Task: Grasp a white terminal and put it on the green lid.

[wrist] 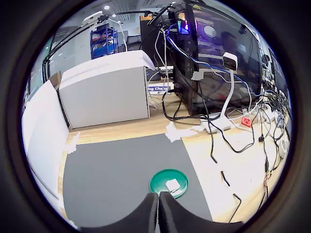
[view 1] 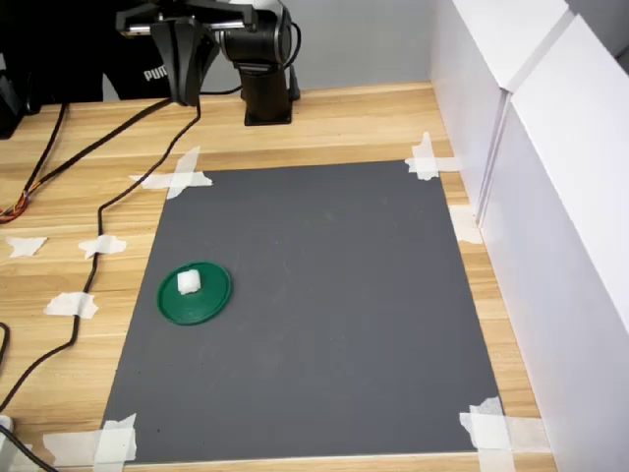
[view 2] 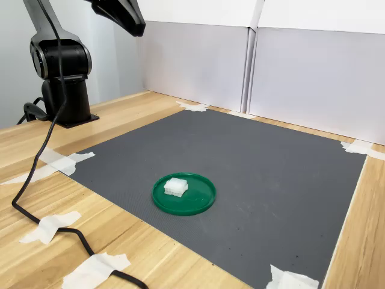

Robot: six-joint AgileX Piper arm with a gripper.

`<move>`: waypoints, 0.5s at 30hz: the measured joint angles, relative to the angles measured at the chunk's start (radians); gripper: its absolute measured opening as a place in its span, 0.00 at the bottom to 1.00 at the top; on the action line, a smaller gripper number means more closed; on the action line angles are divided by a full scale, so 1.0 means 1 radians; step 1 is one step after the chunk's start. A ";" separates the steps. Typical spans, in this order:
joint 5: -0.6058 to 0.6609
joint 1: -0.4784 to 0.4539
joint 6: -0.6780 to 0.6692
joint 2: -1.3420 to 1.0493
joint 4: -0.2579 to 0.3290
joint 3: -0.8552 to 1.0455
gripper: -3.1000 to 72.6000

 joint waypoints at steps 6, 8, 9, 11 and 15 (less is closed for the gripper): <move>-0.058 0.000 0.006 -0.067 -0.021 0.113 0.02; -0.081 0.000 0.006 -0.078 -0.030 0.145 0.02; -0.088 0.000 0.006 -0.087 -0.038 0.162 0.02; -0.096 0.000 0.007 -0.118 -0.048 0.188 0.02; -0.099 0.002 0.007 -0.229 -0.056 0.230 0.02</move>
